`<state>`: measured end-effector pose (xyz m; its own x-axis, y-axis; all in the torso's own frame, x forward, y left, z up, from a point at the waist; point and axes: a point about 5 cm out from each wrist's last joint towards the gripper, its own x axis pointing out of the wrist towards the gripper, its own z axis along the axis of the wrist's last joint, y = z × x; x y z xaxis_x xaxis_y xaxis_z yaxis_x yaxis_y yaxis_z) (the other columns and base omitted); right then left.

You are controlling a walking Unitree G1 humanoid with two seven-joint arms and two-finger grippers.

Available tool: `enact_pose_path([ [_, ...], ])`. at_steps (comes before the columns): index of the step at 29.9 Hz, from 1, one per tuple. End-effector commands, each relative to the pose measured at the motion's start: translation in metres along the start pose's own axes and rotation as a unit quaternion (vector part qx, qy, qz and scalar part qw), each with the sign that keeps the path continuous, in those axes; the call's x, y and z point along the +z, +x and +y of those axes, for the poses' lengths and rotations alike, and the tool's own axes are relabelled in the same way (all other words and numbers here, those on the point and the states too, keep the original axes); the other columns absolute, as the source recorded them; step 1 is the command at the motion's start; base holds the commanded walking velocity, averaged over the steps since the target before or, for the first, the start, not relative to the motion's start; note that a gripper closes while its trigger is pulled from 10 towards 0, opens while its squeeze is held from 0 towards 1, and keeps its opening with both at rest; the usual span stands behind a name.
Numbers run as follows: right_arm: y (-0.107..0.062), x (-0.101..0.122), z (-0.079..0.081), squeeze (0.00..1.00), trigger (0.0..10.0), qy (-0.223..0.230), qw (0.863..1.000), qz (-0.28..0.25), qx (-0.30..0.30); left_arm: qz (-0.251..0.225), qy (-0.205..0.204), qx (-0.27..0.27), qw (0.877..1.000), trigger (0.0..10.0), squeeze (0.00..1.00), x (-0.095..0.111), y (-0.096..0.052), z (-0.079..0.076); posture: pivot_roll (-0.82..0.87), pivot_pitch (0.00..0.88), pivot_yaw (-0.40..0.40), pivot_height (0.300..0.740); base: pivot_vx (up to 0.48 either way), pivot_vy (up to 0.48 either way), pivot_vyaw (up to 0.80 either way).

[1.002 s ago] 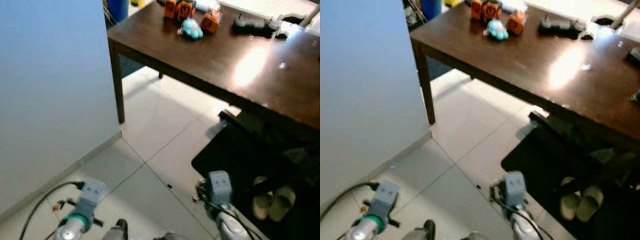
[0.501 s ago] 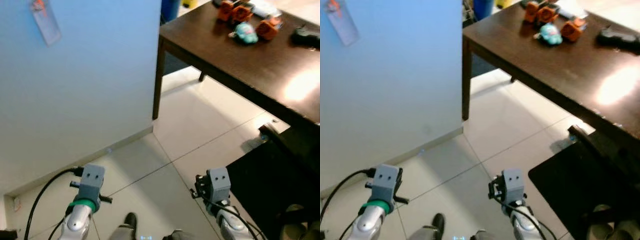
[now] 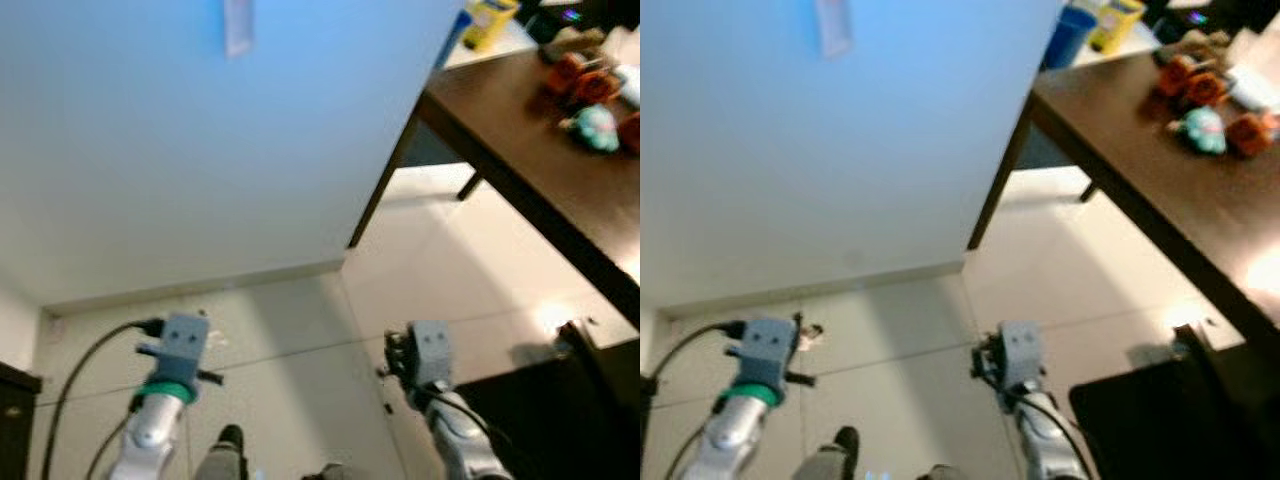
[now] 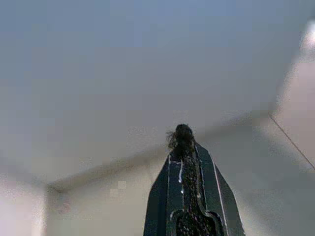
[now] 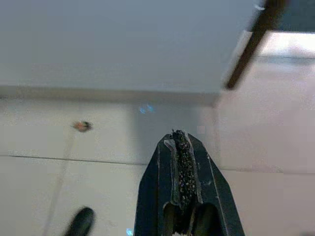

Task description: Hang keys on a hook

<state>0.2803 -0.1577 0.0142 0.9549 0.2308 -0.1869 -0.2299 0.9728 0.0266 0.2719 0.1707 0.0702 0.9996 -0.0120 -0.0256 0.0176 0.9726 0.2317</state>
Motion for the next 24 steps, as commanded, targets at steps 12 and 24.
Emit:
enact_pose_path([
  [12, -0.003, -0.003, 0.003, 0.00, 10.0, 0.031, 0.999, -0.004, -0.007, -0.146, -0.010, -0.025, 0.989, 10.0, 0.00, 0.077, 0.022, -0.018, 0.00, 0.139, -0.057, 0.740, 0.235, 0.000, 0.00],
  [24, -0.031, -0.042, -0.015, 0.00, 10.0, 0.005, 0.995, 0.093, -0.033, -0.214, -0.008, -0.041, 0.976, 10.0, 0.00, 0.121, 0.025, -0.027, 0.00, 0.117, -0.067, 0.740, 0.456, 0.000, 0.00],
])
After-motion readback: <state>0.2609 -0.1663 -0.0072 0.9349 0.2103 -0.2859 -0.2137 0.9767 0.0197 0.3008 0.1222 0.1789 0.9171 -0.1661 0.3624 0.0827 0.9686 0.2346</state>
